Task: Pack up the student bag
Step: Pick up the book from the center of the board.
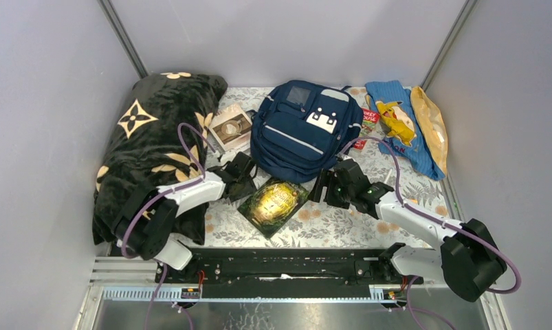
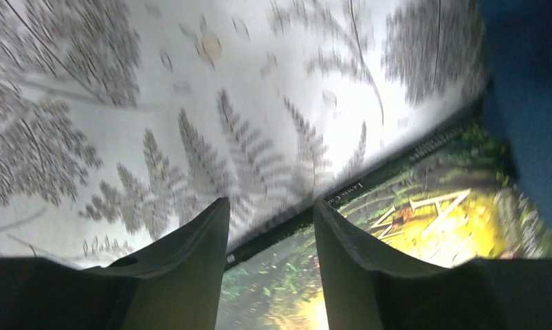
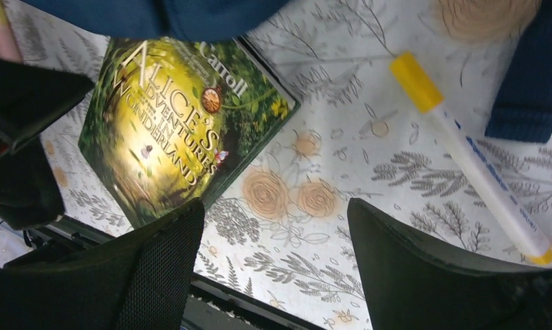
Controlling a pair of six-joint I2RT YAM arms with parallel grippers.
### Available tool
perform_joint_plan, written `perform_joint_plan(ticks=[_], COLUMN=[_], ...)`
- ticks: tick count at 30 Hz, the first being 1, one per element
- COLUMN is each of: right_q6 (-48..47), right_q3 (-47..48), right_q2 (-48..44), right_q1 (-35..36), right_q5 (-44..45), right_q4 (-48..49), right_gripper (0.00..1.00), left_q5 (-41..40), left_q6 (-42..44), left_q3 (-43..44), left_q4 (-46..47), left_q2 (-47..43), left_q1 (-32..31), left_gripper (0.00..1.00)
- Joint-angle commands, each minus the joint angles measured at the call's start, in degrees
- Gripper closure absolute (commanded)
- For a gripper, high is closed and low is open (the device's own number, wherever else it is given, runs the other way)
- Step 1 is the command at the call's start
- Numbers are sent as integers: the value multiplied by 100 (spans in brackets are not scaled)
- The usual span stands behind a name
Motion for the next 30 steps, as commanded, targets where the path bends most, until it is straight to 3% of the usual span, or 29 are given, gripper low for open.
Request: perform_joint_plan(ticks=[1,6,9,13,22,27,30], right_q6=[567,1084,1536,1818,2494,2382,2393], right_q3=[-314,-23,-469,-569,-1448,-1508,-1577], right_q2=[-141,-29,-155,158,570,570,266], right_q1=[-13,391,401,426,470,479,479], right_q5=[-196,239,-8,-112,-504,-562,-444], right_q4=[137,-677,66,495,2715,2847,2700], right_gripper=[17,19,30,35,40,68,71], left_q5=[766,944,802,1313,2277,2957,2960], left_q6=[-155,154,226,392,720,748,719], left_q3=[-555,-648,-769,-1054,-1011,-1094,-1102], left_q4=[-307,-138,207,1322,2214,2445,2415], left_q2=[-454,-998,-1333,-1210,-546,-512,-444], left_q1=[-545,-1109,-1044,-774,-814,-925,-1044], left_gripper=[43,31,22,21,24,25,25])
